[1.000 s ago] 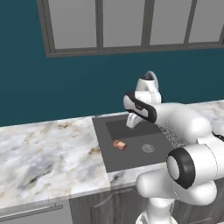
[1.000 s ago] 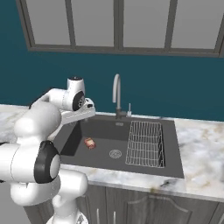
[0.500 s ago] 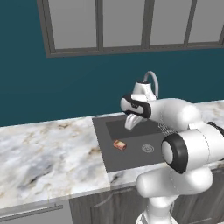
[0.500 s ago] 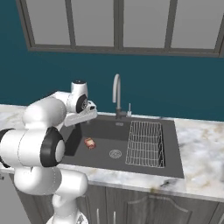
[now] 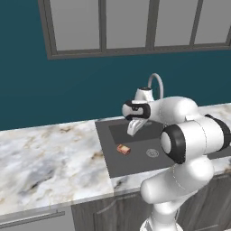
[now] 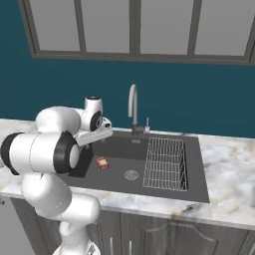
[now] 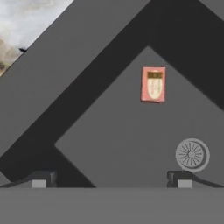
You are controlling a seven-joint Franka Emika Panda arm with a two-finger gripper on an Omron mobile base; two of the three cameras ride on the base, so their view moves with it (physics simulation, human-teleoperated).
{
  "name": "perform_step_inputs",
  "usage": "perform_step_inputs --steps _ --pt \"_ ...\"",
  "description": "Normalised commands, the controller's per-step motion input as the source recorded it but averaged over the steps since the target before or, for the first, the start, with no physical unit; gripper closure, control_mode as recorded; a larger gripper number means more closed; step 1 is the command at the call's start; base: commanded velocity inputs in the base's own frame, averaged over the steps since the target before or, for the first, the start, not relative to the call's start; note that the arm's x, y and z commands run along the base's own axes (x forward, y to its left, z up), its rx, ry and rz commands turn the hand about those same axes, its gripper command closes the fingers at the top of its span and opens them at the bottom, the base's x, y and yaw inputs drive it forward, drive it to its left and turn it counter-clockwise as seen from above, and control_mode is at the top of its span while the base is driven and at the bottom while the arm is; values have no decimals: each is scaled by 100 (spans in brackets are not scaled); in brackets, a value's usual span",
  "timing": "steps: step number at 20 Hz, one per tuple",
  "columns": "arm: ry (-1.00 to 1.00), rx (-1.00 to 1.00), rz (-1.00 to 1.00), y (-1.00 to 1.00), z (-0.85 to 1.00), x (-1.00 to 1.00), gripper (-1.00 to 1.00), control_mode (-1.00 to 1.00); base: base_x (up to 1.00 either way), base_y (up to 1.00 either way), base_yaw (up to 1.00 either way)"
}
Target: Pick up the bar soap and dish brush from the sink, and place them back in the cabinet, and close the cabinet door.
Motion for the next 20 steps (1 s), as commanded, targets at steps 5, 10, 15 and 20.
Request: perform_step_inputs --steps 5,10,15,20 --pt "1 0 0 0 -24 36 -100 -100 0 0 0" --pt "1 0 0 0 -15 28 -100 -100 0 0 0" --pt "0 0 0 0 -19 17 -100 -100 0 0 0" --pt "0 0 0 0 -29 19 -100 -100 0 0 0"
